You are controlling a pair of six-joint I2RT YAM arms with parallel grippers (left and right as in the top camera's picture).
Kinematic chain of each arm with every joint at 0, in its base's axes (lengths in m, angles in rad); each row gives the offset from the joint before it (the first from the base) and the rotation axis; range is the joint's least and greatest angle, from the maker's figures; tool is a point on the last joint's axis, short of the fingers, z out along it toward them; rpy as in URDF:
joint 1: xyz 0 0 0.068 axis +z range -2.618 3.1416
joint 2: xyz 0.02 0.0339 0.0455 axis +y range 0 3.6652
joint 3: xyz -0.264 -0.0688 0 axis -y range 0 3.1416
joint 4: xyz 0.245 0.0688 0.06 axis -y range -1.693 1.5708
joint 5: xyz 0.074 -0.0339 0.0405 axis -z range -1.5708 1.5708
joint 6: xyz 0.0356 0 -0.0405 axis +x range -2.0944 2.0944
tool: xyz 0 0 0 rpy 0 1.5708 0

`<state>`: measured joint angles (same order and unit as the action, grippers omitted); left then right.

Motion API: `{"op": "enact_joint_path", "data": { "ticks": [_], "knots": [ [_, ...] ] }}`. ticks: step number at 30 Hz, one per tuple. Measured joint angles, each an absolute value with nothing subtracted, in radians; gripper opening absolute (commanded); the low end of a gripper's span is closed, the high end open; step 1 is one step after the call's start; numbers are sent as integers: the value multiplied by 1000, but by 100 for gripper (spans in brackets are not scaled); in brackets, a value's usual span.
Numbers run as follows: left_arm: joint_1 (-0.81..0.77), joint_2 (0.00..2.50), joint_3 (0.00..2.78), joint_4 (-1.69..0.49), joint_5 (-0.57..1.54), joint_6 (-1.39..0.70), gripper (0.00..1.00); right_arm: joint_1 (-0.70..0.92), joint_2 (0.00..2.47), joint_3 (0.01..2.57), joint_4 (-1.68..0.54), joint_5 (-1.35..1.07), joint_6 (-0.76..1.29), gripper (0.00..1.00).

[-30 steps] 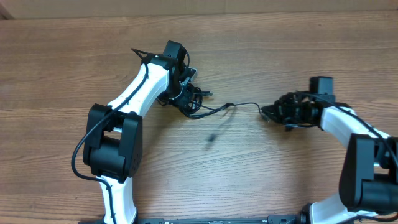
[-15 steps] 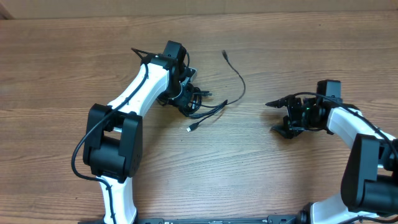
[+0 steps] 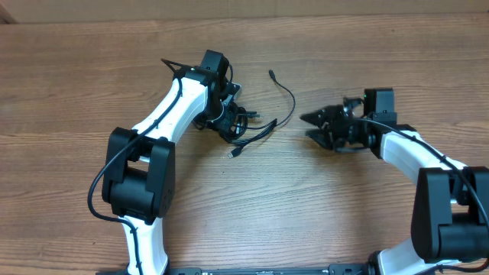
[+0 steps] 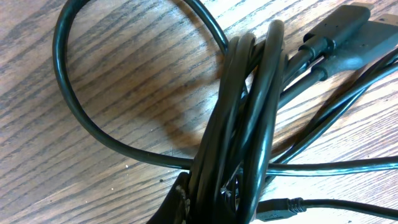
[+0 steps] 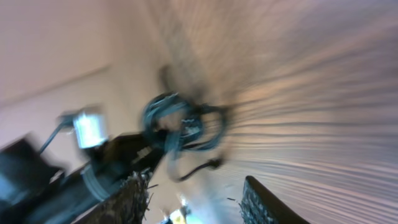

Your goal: Untangle cables

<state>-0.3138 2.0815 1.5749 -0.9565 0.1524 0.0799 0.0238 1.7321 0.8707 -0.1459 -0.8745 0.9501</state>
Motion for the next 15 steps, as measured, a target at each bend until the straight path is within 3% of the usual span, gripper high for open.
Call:
{"op": "enact_joint_path", "data": {
  "ticks": [7,15],
  "knots": [
    [-314,2082,1575,-956,152,80,4,133,1731,870,89,-934,1118,54],
    [-314,2082,1575,-956,152,80,4,286,1731,870,187,-788,1275,54]
  ]
}}
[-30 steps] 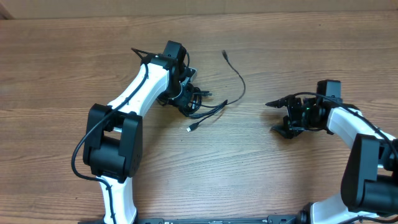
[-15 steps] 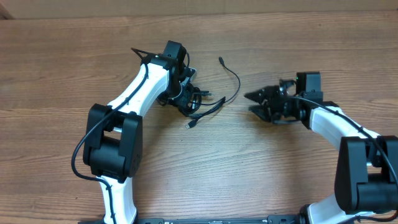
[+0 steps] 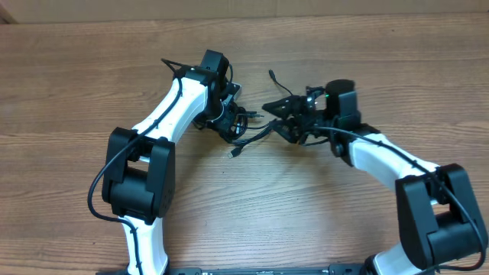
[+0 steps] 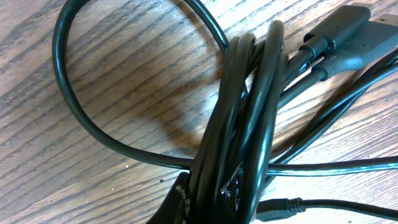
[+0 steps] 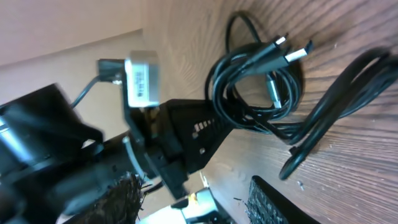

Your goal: Untangle cables

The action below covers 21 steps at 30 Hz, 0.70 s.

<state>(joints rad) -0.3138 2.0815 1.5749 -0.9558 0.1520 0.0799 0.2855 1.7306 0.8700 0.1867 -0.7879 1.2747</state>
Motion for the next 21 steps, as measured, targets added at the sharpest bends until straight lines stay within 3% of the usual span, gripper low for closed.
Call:
{"op": "enact_joint_path", "data": {
  "ticks": [9,21],
  "knots": [
    [-314,2082,1575,-955,152,80,4,428,1731,870,175,-539,1324,55],
    [-314,2082,1575,-954,152,80,4,440,1731,870,59,-350,1335,56]
  ]
}}
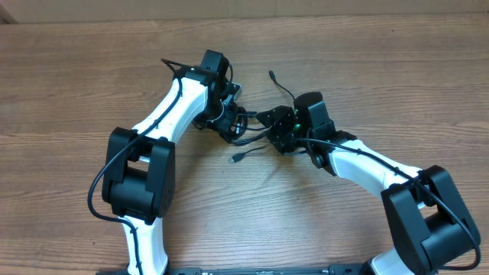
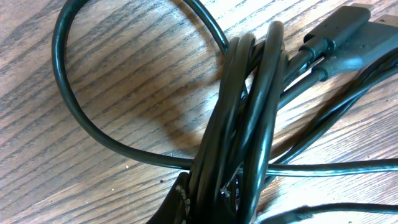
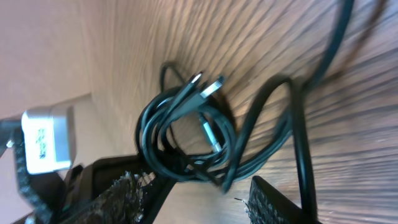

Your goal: Untangle cables

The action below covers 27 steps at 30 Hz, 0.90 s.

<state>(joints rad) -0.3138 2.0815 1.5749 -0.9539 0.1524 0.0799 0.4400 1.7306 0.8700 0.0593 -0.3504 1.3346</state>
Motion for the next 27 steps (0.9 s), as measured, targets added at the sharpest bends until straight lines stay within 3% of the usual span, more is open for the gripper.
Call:
{"op": "enact_joint_path", "data": {
  "ticks": [27],
  "knots": [
    [-314,2082,1575,-953,152,80,4,502,1731,870,37,-194,1335,59]
  ]
}}
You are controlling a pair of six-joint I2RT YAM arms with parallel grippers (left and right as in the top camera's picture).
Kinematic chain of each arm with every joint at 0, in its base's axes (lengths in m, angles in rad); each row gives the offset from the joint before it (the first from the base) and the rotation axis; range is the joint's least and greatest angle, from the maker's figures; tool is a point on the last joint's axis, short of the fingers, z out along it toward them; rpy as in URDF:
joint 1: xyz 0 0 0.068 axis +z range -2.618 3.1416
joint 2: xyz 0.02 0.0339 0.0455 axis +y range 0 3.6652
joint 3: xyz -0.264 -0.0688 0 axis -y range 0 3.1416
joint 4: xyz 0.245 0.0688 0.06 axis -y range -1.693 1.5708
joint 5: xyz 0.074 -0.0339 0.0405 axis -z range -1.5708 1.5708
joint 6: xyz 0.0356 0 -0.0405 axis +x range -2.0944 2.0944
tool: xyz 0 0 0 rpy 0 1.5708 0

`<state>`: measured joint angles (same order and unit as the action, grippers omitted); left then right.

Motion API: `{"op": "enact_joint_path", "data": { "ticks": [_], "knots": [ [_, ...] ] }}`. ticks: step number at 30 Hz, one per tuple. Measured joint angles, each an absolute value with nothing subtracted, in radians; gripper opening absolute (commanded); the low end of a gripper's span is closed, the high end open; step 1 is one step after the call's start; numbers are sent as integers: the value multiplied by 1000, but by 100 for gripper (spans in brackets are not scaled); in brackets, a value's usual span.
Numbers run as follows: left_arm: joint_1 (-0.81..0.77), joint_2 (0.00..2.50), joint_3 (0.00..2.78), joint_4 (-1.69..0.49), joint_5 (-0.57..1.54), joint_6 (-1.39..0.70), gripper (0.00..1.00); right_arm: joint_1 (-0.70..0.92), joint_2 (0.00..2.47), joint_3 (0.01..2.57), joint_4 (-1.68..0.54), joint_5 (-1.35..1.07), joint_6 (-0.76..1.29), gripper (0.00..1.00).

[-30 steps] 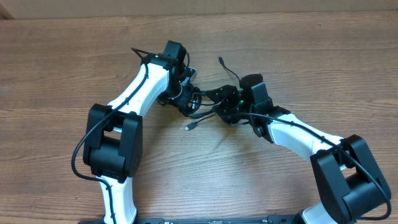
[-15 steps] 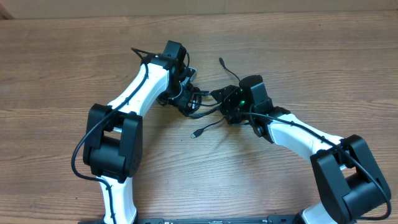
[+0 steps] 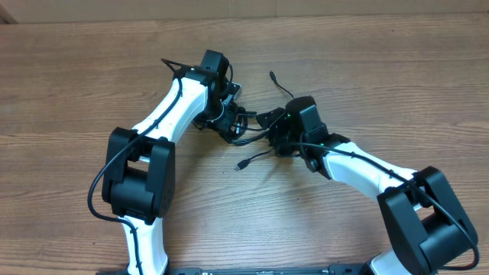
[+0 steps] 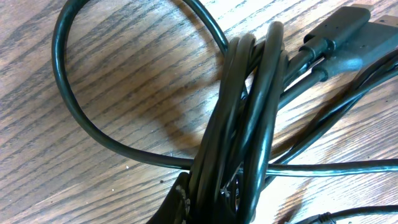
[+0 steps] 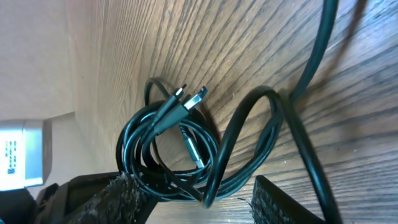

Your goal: Untangle cables

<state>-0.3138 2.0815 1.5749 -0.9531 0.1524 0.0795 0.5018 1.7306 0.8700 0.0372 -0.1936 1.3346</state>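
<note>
A tangle of black cables (image 3: 243,126) lies mid-table. My left gripper (image 3: 227,116) is shut on the coiled bundle (image 4: 242,124), pinching it at the lower edge of the left wrist view; its fingers (image 4: 180,202) barely show. My right gripper (image 3: 269,130) stands open just right of the bundle. In the right wrist view a bent loop of cable (image 5: 249,124) runs down between its pads (image 5: 121,199), with the right gripper (image 5: 202,202) not touching it. Two plug ends (image 5: 189,99) stick out of the coil. One loose plug (image 3: 241,164) lies toward the front.
A thin strand of cable (image 3: 284,90) runs up and away from the tangle, ending in a small plug at the back. Bare wooden table (image 3: 367,69) surrounds the arms on all sides.
My right gripper has edged slightly further in over the cable loop. The loose plug at the front has shifted a little to the right. The left gripper has not moved.
My left gripper stayed shut on the bundle throughout. The right gripper was first open out at the right, well away from the cables. It then stood near the thin strand, then by the tangle, and now straddles a loop.
</note>
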Motion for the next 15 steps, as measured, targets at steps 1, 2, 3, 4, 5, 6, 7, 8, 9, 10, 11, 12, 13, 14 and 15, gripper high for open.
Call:
{"op": "enact_joint_path", "data": {
  "ticks": [1,2,3,4,5,6,7,8,9,10,11,12,13,14,15],
  "knots": [
    [-314,2082,1575,-953,152,80,4,507,1731,870,37,-185,1335,59],
    [-314,2082,1575,-953,152,80,4,514,1731,870,36,-171,1335,59],
    [-314,2082,1575,-953,152,80,4,517,1731,870,36,-164,1334,59],
    [-314,2082,1575,-953,152,80,4,520,1731,870,36,-152,1335,59],
    [-314,2082,1575,-953,153,80,4,522,1731,870,37,-146,1334,60],
    [-314,2082,1575,-952,154,80,4,525,1731,870,37,-137,1335,61],
    [-314,2082,1575,-952,157,80,4,525,1731,870,37,-130,1335,61],
    [-314,2082,1575,-951,159,80,4,524,1731,870,37,-121,1336,62],
    [-313,2082,1575,-950,160,80,4,525,1731,870,37,-117,1335,62],
    [-313,2082,1575,-949,161,80,4,525,1731,870,36,-115,1335,62],
    [-313,2082,1575,-949,162,80,4,525,1731,870,36,-111,1335,62],
    [-313,2082,1575,-949,163,80,4,525,1731,870,37,-107,1335,62],
    [-313,2082,1575,-949,163,80,4,525,1731,870,36,-104,1335,62],
    [-313,2082,1575,-949,163,80,4,525,1731,870,37,-102,1335,63],
    [-313,2082,1575,-949,163,80,4,525,1731,870,36,-100,1335,63]
  ]
}}
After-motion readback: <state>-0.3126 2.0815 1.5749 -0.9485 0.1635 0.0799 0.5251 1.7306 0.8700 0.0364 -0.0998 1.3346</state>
